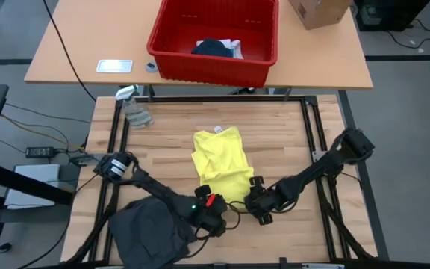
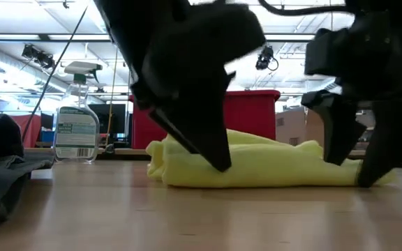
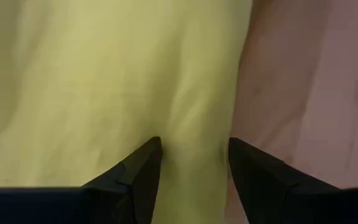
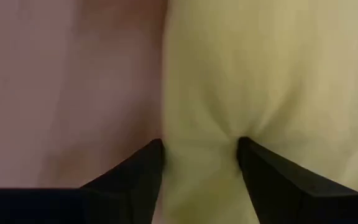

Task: Fold Laundry from Bin
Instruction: Fold the yellow shirt, then adjust the black short, then stack the yellow shirt on top of the black short, then fold the dark blue short

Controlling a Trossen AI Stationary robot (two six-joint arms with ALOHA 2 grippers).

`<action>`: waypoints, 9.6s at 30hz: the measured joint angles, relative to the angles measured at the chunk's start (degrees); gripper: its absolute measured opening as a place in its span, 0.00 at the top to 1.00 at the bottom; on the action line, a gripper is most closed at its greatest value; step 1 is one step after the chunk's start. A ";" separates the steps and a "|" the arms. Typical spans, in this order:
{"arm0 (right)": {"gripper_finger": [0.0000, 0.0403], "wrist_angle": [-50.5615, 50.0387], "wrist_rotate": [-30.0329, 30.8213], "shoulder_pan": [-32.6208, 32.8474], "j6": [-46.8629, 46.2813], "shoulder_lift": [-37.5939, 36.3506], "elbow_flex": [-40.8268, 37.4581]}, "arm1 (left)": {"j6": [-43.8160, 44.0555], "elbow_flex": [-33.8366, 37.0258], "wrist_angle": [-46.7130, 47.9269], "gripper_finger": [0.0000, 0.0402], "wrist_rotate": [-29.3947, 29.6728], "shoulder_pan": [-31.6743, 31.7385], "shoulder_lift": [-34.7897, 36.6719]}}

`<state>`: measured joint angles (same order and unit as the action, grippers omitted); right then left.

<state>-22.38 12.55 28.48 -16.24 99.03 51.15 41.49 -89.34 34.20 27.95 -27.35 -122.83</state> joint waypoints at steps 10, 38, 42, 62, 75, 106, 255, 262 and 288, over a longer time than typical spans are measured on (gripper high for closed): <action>0.96 -0.76 -10.10 1.18 -3.10 -3.29 -0.22 | 3.41 -3.05 -2.81 0.96 -15.46 1.39 -0.02; 0.72 -4.26 -16.97 -39.21 11.48 -10.87 0.26 | 6.55 -9.70 28.03 0.92 -12.31 26.56 1.22; 0.61 -2.37 -17.13 -39.84 9.27 -13.95 0.29 | 7.90 -9.02 28.54 0.84 -12.43 28.53 1.58; 0.71 24.78 -17.92 -29.88 -1.13 2.19 -1.99 | 15.97 -13.41 33.85 0.68 -4.08 15.87 16.66; 0.88 4.65 -14.91 -19.06 -23.40 -13.68 -10.38 | 53.18 -13.51 38.04 0.70 -4.48 -9.35 13.07; 0.87 -13.33 -4.50 -1.54 -39.58 -48.23 -12.81 | 10.70 -15.10 15.93 0.94 -22.58 3.11 -9.28; 0.41 -9.46 -14.81 -26.46 -20.82 -15.66 17.20 | 59.16 19.29 -4.35 0.58 -17.87 -6.65 19.06; 0.41 -11.28 -15.12 -26.85 -18.29 -16.61 17.20 | 35.38 19.19 10.18 0.61 -26.12 -9.06 19.56; 0.41 8.83 -24.27 -57.78 0.36 -14.58 17.22 | -1.98 18.43 18.82 0.64 -12.74 26.09 43.16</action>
<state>-13.55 -11.72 -29.30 -15.89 84.45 68.38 39.51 -70.91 53.02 15.21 -1.25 -79.67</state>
